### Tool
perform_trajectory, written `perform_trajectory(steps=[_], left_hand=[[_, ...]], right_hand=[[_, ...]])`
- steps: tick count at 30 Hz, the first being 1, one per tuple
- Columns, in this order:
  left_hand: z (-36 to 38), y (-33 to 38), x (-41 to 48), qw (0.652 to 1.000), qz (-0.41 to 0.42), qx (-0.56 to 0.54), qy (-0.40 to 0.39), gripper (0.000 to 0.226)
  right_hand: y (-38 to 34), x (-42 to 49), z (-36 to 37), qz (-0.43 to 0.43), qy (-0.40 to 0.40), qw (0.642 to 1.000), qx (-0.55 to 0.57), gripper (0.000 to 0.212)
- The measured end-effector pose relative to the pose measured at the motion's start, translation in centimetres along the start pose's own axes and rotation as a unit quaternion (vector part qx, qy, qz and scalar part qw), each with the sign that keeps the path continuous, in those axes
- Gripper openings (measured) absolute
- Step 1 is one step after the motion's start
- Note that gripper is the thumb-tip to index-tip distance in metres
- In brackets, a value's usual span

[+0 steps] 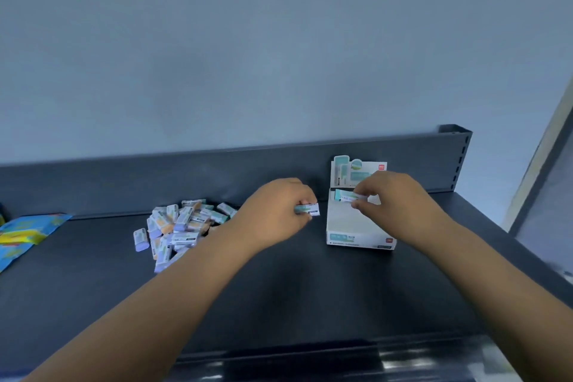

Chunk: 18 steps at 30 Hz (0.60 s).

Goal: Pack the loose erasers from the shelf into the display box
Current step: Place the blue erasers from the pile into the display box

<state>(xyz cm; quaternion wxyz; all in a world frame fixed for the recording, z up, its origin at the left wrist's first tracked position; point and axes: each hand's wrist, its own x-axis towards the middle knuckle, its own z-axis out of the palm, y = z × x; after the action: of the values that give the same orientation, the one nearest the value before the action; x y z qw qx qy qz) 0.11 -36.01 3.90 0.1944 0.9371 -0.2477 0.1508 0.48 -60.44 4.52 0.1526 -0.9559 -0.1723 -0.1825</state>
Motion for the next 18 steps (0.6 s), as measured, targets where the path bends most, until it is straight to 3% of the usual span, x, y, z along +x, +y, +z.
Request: perform_trajectory(steps=[11,18], left_hand=[[3.8,4.2,7.7,0.998,-0.002,0.048,-0.051,0.028],[7.0,4.6,10.3,0.981,0.020,0.178,-0.073,0.016]], right_hand=[[6.6,1.5,-1.5,0.018,-0.042,0.998,-0.040,0.018],[7.9,3.6,-0.9,-0.022,-0.071,0.996,-0.055,0.017]])
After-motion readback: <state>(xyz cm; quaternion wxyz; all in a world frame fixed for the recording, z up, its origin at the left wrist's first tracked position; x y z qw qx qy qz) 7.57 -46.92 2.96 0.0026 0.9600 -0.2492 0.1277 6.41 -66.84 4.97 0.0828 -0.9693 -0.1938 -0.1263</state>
